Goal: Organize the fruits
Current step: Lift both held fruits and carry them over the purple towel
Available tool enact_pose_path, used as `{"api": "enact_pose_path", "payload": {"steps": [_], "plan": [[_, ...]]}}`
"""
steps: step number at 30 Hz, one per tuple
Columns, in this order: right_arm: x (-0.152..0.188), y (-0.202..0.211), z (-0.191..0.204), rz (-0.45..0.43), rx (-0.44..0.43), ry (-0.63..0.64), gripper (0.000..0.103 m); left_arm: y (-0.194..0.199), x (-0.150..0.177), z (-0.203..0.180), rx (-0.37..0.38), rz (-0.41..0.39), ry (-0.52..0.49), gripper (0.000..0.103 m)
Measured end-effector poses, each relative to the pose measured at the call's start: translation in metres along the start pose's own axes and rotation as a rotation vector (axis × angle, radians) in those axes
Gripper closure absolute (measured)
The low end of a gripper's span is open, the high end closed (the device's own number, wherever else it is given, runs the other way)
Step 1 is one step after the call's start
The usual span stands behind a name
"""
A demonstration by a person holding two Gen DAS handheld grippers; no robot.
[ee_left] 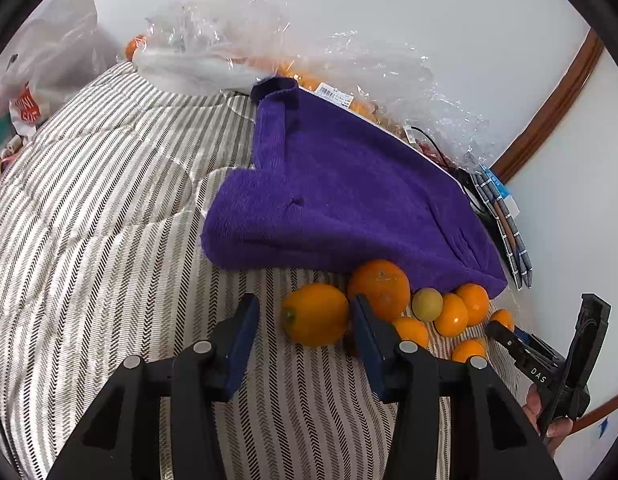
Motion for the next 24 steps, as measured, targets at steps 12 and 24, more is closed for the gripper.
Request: {"api": "enact_pose_path", "payload": {"steps": [12, 24], "plan": [[0.0, 0.007, 0.0, -0.029, -0.021, -0.014, 0.063, 0.0, 0.001, -0.007, -0.039, -0.022, -0.061, 0.07], [-0.002, 0.011, 0.002, -0.042, -0.046, -0.018, 0.063, -0.001, -0.002, -0.012, -0.047, -0.028, -0.091, 0.07]]}}
Point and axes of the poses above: each gripper's, at about its wrist camera, not at the fingertips, and y roughly against the way its jaws point, z to its left, x to its underside, the point moved 10 cm from there along -y, roughly the way its jaws point, and after that the axes turned 13 degrees about -y, right-handed, at the moved point
